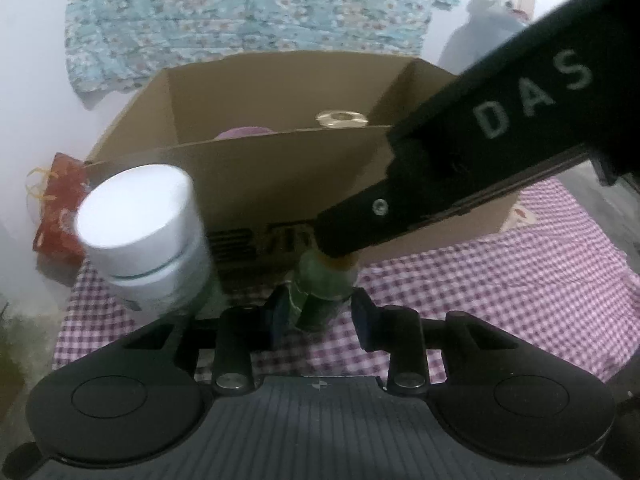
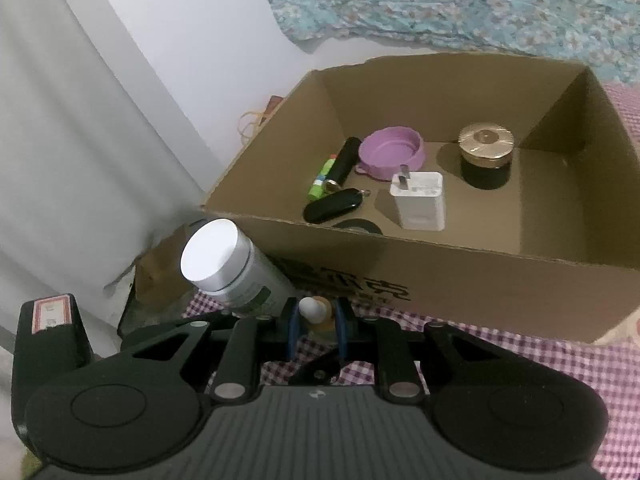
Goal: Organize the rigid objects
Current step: 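Lower the right gripper onto the green dropper bottle and grasp it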
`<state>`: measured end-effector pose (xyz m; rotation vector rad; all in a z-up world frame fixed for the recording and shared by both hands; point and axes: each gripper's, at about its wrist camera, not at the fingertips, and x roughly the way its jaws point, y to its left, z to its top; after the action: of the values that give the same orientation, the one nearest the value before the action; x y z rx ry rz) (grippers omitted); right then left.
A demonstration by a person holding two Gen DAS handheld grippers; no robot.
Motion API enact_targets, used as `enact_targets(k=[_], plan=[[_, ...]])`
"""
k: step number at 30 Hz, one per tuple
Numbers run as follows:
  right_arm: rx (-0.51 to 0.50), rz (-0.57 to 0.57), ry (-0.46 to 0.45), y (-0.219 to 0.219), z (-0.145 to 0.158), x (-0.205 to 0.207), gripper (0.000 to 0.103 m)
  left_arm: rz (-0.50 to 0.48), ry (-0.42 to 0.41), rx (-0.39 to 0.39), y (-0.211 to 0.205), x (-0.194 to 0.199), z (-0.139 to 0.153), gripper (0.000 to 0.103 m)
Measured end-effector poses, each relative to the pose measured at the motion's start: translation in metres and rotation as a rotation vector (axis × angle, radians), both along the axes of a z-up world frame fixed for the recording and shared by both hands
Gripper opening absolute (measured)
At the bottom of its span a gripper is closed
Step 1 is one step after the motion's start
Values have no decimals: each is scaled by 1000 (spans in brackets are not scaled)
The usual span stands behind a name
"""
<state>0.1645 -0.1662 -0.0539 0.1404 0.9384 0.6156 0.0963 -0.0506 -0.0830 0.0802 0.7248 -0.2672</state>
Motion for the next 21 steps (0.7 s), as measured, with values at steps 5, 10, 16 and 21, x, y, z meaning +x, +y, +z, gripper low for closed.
enact_targets(k=[5,10,16,21], plan=[[-10,-33,14,-15,1,-4,20,-49,-2,-8,-12,-6,-3,33],[10,-50,27,-29,-1,-8,20,-79,-3,13,-18,-4,-5,36],[38,-56,27,-31,-4,-6,20,-94,-5,76,-24,4,-12,34],[36,-51,14,-31,-3,-10,21,-100,-16,82,-28,-3,-9,32]])
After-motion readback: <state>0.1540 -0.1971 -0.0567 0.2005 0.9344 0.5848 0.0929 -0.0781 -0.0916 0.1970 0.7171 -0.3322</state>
